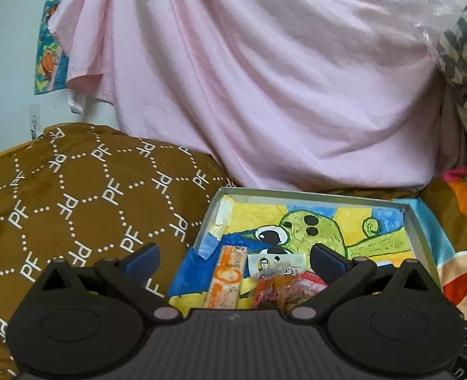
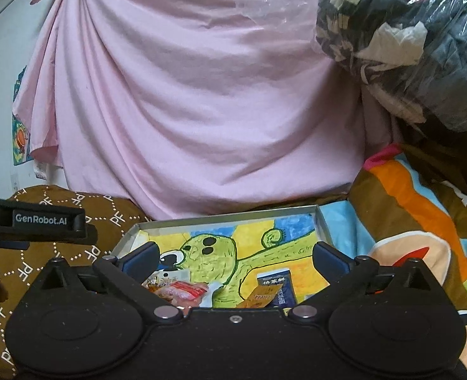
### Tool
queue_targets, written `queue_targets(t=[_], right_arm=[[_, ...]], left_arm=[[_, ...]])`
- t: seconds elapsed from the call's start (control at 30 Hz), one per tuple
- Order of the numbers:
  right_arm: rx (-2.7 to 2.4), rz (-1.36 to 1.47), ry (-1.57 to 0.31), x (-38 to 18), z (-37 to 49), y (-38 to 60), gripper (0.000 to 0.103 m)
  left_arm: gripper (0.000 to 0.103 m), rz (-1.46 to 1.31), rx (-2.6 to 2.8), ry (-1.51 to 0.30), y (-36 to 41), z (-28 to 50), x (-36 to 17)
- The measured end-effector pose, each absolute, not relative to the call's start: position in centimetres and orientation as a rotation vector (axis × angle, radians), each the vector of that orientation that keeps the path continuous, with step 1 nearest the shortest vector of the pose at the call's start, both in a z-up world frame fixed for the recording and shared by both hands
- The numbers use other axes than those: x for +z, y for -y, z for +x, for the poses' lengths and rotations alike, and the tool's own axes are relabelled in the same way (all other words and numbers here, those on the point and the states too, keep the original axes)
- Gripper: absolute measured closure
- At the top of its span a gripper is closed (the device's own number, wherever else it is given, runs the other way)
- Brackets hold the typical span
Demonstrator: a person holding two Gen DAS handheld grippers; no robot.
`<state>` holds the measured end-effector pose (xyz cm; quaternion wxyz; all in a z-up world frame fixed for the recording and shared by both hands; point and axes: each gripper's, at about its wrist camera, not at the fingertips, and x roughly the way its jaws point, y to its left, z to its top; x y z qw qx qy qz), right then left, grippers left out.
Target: Organize snacks
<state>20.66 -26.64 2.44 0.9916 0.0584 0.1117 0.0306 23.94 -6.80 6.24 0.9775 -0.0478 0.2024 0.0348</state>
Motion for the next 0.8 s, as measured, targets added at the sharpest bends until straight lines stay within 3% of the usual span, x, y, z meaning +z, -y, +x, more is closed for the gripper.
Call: queue_targets(t=[0.8], right_arm=[[0.030,0.110,-0.199,7.4,11.5,24.5,0.001]], left_arm=[[0.000,-0.163,0.122,-0.413,1.5,14.2,6.4]])
